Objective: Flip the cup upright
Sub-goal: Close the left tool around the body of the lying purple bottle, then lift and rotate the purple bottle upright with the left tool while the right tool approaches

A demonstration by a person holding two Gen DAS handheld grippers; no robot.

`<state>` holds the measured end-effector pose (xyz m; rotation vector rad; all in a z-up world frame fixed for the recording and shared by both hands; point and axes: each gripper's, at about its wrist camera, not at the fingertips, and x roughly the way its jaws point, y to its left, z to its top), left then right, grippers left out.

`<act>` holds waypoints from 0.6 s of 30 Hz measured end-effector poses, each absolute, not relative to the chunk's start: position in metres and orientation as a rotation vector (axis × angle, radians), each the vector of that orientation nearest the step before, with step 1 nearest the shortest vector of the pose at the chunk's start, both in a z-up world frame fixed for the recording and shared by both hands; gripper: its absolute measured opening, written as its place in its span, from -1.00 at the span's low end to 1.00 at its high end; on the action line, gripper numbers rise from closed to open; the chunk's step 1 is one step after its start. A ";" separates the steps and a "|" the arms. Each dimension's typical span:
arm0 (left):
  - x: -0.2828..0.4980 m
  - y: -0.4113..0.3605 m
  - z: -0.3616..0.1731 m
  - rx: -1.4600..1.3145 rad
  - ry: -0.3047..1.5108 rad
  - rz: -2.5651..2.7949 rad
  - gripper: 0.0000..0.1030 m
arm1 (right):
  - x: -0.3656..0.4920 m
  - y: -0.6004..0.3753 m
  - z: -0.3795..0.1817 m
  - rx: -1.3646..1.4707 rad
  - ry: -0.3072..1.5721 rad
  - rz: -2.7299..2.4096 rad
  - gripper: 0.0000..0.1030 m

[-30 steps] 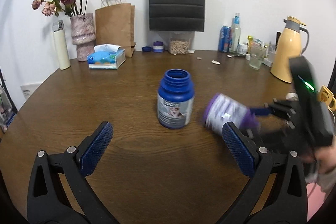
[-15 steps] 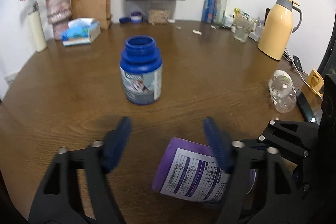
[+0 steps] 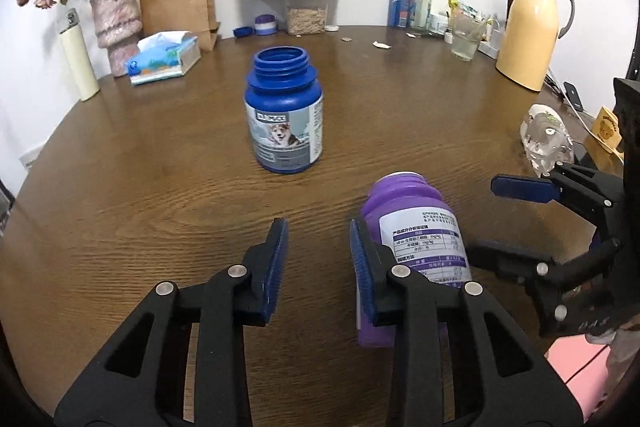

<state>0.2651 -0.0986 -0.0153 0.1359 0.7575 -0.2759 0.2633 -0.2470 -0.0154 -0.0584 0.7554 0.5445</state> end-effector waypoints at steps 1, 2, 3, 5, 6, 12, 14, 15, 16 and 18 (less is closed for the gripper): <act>0.265 -0.100 -0.014 0.150 0.756 -0.274 -0.44 | 0.265 -0.249 -0.016 -0.042 0.760 0.543 0.46; 0.264 -0.099 -0.009 0.144 0.751 -0.286 -0.40 | 0.268 -0.248 -0.015 -0.036 0.761 0.542 0.46; 0.263 -0.098 -0.005 0.121 0.751 -0.304 -0.26 | 0.269 -0.247 -0.014 -0.040 0.761 0.531 0.46; 0.265 -0.096 0.005 0.054 0.773 -0.354 0.50 | 0.270 -0.248 -0.011 -0.038 0.749 0.517 0.46; 0.267 -0.097 0.008 0.017 0.792 -0.384 0.81 | 0.268 -0.252 -0.008 -0.026 0.740 0.511 0.46; 0.290 -0.139 -0.025 0.160 0.984 -0.518 0.23 | 0.260 -0.280 0.005 0.035 0.725 0.449 0.46; 0.294 -0.142 -0.030 0.162 0.995 -0.522 0.17 | 0.255 -0.286 0.012 0.049 0.709 0.444 0.46; 0.294 -0.142 -0.029 0.160 0.978 -0.524 0.17 | 0.253 -0.287 0.014 0.048 0.711 0.446 0.46; 0.291 -0.140 -0.026 0.150 0.943 -0.533 0.17 | 0.252 -0.287 0.017 0.049 0.708 0.444 0.46; 0.286 -0.133 -0.016 0.128 0.894 -0.542 0.17 | 0.253 -0.286 0.022 0.040 0.704 0.441 0.46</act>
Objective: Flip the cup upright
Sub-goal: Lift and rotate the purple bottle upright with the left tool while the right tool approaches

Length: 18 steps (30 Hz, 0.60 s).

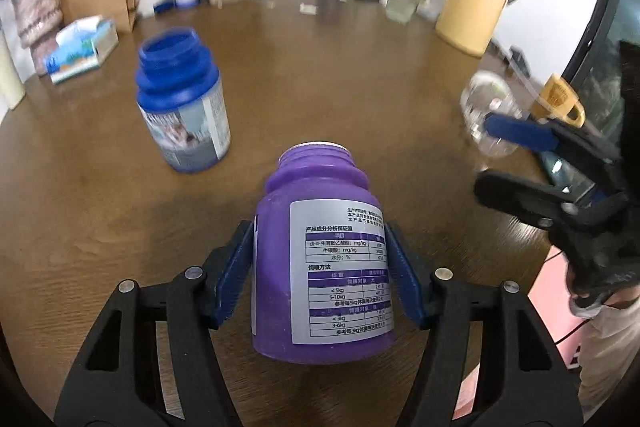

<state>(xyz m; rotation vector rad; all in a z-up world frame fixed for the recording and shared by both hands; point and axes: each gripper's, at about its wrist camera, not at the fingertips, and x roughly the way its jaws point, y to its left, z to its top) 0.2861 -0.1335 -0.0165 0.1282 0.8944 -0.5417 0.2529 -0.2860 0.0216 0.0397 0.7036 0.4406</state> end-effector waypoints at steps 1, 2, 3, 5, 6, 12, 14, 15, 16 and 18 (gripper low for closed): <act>0.282 -0.128 -0.009 0.108 0.855 -0.541 0.17 | 0.254 -0.285 0.023 0.038 0.700 0.438 0.46; 0.278 -0.121 0.002 0.087 0.784 -0.541 0.17 | 0.256 -0.283 0.026 0.038 0.699 0.440 0.46; 0.274 -0.116 0.011 0.089 0.719 -0.531 0.17 | 0.260 -0.281 0.032 0.047 0.688 0.451 0.46; 0.263 -0.104 0.033 0.133 0.490 -0.471 0.17 | 0.271 -0.276 0.051 0.093 0.644 0.493 0.47; 0.261 -0.101 0.042 0.155 0.400 -0.455 0.17 | 0.277 -0.274 0.061 0.120 0.628 0.517 0.53; 0.278 -0.085 0.073 0.221 0.112 -0.344 0.17 | 0.346 -0.233 0.137 0.317 0.583 0.832 0.61; 0.293 -0.076 0.078 0.192 0.094 -0.349 0.17 | 0.366 -0.213 0.153 0.327 0.578 0.885 0.62; 0.299 -0.072 0.080 0.182 0.091 -0.342 0.17 | 0.380 -0.199 0.159 0.311 0.585 0.899 0.62; 0.306 -0.067 0.081 0.165 0.085 -0.342 0.17 | 0.388 -0.189 0.161 0.300 0.596 0.883 0.62; 0.315 -0.057 0.082 0.140 0.076 -0.340 0.17 | 0.412 -0.168 0.160 0.294 0.643 0.886 0.62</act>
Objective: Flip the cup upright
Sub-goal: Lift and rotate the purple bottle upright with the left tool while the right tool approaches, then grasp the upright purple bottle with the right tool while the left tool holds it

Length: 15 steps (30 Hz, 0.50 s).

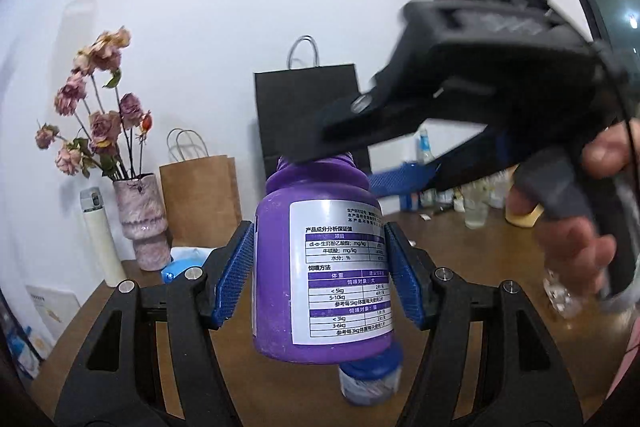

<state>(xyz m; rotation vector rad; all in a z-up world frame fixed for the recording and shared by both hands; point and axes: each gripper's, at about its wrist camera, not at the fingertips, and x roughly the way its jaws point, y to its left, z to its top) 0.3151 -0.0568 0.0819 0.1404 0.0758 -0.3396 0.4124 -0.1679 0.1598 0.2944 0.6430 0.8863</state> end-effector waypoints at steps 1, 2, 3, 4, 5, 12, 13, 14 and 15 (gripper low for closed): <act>0.316 -0.048 0.080 0.132 0.070 -0.342 0.17 | 0.424 -0.159 0.156 0.314 0.671 0.900 0.62; 0.321 -0.043 0.080 0.120 0.064 -0.353 0.17 | 0.432 -0.155 0.152 0.334 0.694 0.918 0.60; 0.327 -0.040 0.079 0.113 0.065 -0.340 0.17 | 0.440 -0.149 0.148 0.353 0.720 0.952 0.34; 0.326 -0.036 0.077 0.110 0.066 -0.327 0.18 | 0.448 -0.144 0.143 0.370 0.737 0.988 0.30; 0.332 -0.031 0.076 0.103 0.076 -0.322 0.21 | 0.454 -0.139 0.137 0.380 0.743 1.001 0.29; 0.362 -0.010 0.052 0.100 0.215 -0.422 0.16 | 0.439 -0.087 0.111 -0.025 0.601 0.920 0.28; 0.366 -0.008 0.048 0.090 0.229 -0.419 0.16 | 0.435 -0.081 0.109 -0.086 0.568 0.903 0.23; 0.368 -0.008 0.045 0.078 0.233 -0.411 0.16 | 0.431 -0.072 0.105 -0.170 0.523 0.867 0.21; 0.370 -0.006 0.043 0.067 0.224 -0.401 0.16 | 0.430 -0.069 0.102 -0.192 0.502 0.855 0.15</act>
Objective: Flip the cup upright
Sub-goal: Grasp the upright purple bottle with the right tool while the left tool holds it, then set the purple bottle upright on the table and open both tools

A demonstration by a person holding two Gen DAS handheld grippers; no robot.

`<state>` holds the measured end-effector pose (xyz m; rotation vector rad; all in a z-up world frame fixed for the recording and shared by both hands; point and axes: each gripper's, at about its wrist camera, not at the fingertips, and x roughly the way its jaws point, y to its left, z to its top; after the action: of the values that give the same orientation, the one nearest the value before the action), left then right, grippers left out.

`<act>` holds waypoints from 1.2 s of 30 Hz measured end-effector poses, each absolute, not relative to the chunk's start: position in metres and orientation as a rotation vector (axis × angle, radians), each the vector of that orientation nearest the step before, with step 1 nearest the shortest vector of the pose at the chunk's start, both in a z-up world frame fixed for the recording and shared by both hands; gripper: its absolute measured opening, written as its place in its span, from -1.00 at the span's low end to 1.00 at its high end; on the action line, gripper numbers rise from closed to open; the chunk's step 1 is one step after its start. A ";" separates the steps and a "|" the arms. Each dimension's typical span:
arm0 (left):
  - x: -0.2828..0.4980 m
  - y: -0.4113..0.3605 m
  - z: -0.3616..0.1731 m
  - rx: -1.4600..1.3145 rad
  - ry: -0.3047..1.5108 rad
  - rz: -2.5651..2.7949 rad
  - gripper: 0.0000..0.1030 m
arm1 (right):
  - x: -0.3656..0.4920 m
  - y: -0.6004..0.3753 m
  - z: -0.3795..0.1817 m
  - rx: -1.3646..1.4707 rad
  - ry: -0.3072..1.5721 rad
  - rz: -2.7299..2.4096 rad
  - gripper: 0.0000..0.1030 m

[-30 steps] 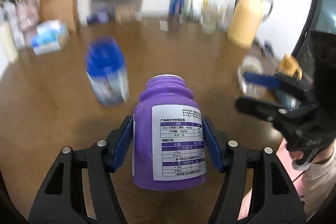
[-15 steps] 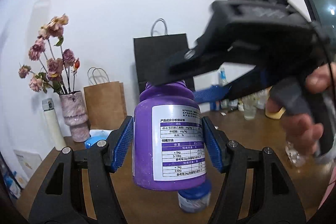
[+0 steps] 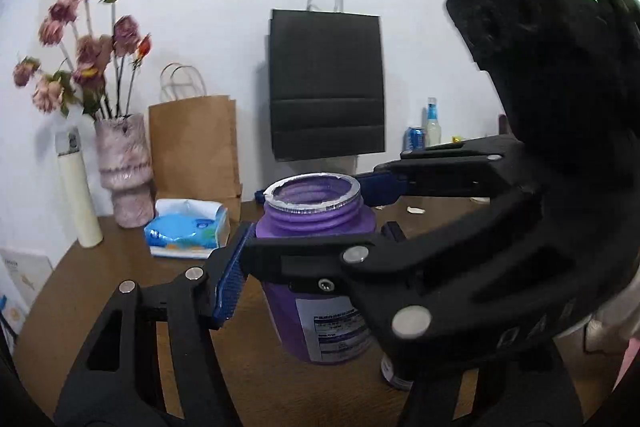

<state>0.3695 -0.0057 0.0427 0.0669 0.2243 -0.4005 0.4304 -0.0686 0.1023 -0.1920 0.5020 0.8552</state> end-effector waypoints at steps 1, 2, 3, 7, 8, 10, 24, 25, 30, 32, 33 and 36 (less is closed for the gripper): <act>0.370 -0.004 0.042 0.060 0.216 -0.393 0.16 | 0.430 -0.067 0.100 -0.214 0.475 0.850 0.15; 0.371 -0.002 0.040 0.048 0.215 -0.388 0.16 | 0.431 -0.066 0.098 -0.221 0.449 0.855 0.15; 0.373 -0.001 0.039 0.033 0.218 -0.388 0.16 | 0.432 -0.066 0.096 -0.214 0.429 0.864 0.15; 0.387 -0.005 0.026 0.020 0.275 -0.379 0.16 | 0.443 -0.069 0.082 -0.175 0.426 0.882 0.15; 0.389 -0.010 0.021 0.014 0.298 -0.385 0.16 | 0.447 -0.072 0.074 -0.164 0.447 0.877 0.15; 0.390 -0.023 0.016 0.027 0.315 -0.387 0.16 | 0.448 -0.076 0.068 -0.170 0.482 0.857 0.15; 0.422 -0.112 -0.017 0.067 0.543 -0.444 0.16 | 0.476 -0.177 0.013 -0.052 0.712 0.709 0.15; 0.421 -0.114 -0.016 0.077 0.542 -0.444 0.16 | 0.476 -0.182 0.010 -0.039 0.712 0.717 0.15; 0.418 -0.113 -0.017 0.087 0.545 -0.422 0.36 | 0.475 -0.183 0.012 -0.069 0.724 0.729 0.16; 0.415 -0.110 -0.016 0.083 0.531 -0.402 0.48 | 0.474 -0.182 0.013 -0.072 0.733 0.729 0.16; 0.412 -0.109 -0.015 0.095 0.523 -0.388 0.59 | 0.473 -0.181 0.014 -0.073 0.740 0.726 0.16; 0.406 -0.101 -0.012 0.102 0.522 -0.386 0.78 | 0.466 -0.182 0.017 -0.070 0.743 0.718 0.18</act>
<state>0.4055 -0.1009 -0.0122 0.1018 0.5223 -0.3865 0.4663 -0.1820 0.0175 -0.0703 0.7434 0.7181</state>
